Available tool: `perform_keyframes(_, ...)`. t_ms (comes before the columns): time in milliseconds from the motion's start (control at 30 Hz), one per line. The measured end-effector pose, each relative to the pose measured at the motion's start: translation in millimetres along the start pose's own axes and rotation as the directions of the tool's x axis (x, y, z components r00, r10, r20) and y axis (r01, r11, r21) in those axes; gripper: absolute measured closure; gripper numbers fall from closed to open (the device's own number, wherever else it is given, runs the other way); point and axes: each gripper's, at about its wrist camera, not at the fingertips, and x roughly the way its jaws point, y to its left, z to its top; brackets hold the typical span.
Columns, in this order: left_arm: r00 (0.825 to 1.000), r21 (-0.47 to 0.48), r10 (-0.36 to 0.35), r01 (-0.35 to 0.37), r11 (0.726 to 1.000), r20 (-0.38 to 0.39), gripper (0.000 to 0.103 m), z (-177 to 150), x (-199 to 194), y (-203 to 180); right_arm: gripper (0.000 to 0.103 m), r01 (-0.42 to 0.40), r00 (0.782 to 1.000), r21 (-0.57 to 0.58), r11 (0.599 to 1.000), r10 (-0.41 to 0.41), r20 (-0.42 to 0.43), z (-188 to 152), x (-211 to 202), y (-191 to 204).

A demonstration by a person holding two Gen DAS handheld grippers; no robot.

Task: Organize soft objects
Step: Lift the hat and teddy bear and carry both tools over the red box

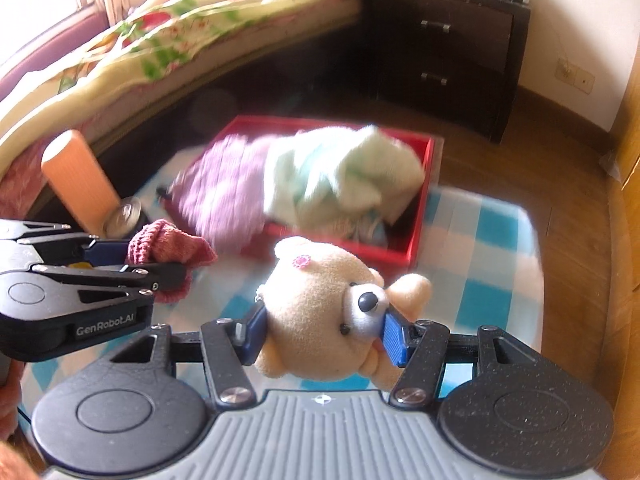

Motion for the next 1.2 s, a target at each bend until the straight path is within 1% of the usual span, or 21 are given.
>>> perform_keyframes(133,1.0,-0.033,0.007,-0.006,0.999,0.024,0.064,25.9,12.8,7.6,0.067,0.005,0.999,0.014,1.0,-0.005,0.047,29.1,6.3,-3.9)
perform_keyframes(267,0.999,-0.036,0.04,-0.038,0.999,0.031,0.064,48.2,31.2,13.8,0.067,0.014,0.996,0.031,0.999,-0.016,0.082,56.8,20.1,-7.5)
perform_keyframes(400,0.998,-0.063,0.056,-0.054,0.997,0.019,0.063,69.1,55.3,22.0,0.067,0.03,0.996,0.035,0.999,-0.033,0.084,78.6,44.4,-10.0)
perform_keyframes(500,0.998,-0.077,0.064,-0.063,0.995,0.007,0.061,84.5,75.3,23.8,0.067,0.049,0.996,0.04,0.998,-0.052,0.076,88.9,68.0,-13.9)
perform_keyframes(600,0.995,-0.074,0.094,-0.093,0.993,0.015,0.06,96.3,91.6,22.3,0.067,0.062,0.995,0.048,0.997,-0.065,0.072,92.4,88.1,-18.2)
perform_keyframes(667,0.993,-0.072,0.114,-0.112,0.991,0.022,0.055,102.8,101.8,21.7,0.067,0.075,0.995,0.039,0.996,-0.078,0.068,93.9,100.5,-18.8)
perform_keyframes(700,0.992,-0.077,0.12,-0.117,0.99,0.028,0.051,105.5,106.5,21.7,0.065,0.081,0.994,0.035,0.996,-0.084,0.068,94.5,106.3,-18.4)
perform_keyframes(733,0.992,-0.083,0.12,-0.118,0.99,0.029,0.044,107.7,111.5,22.1,0.061,0.083,0.994,0.029,0.996,-0.085,0.072,94.2,110.6,-18.4)
perform_keyframes(800,0.993,-0.085,0.117,-0.115,0.99,0.018,0.036,110.1,119.2,22.0,0.056,0.083,0.993,0.03,0.996,-0.085,0.087,93.6,114.3,-19.5)
perform_keyframes(867,0.992,-0.083,0.122,-0.12,0.989,0.022,0.033,110.5,121.2,21.3,0.046,0.067,0.992,0.048,0.997,-0.072,0.104,92.4,112.5,-23.7)
perform_keyframes(900,0.991,-0.085,0.129,-0.127,0.988,0.025,0.03,110.7,120.8,20.9,0.041,0.058,0.992,0.06,0.997,-0.064,0.104,93.3,112.7,-26.4)
perform_keyframes(933,0.991,-0.088,0.133,-0.13,0.988,0.03,0.028,111.5,120.2,20.8,0.039,0.052,0.992,0.075,0.996,-0.06,0.108,92.9,111.4,-29.2)
perform_keyframes(1067,0.99,-0.11,0.127,-0.121,0.987,0.056,0.027,116.8,109.2,22.5,0.039,0.044,0.989,0.136,0.99,-0.062,0.133,92.4,101.6,-41.3)
perform_keyframes(1133,0.99,-0.108,0.126,-0.118,0.987,0.068,0.026,119.8,102.3,21.9,0.039,0.039,0.987,0.152,0.988,-0.062,0.146,91.9,94.6,-44.8)
perform_keyframes(1200,0.988,-0.107,0.134,-0.126,0.986,0.08,0.025,121.7,95.4,21.5,0.039,0.04,0.988,0.152,0.988,-0.062,0.141,91.4,89.4,-45.5)
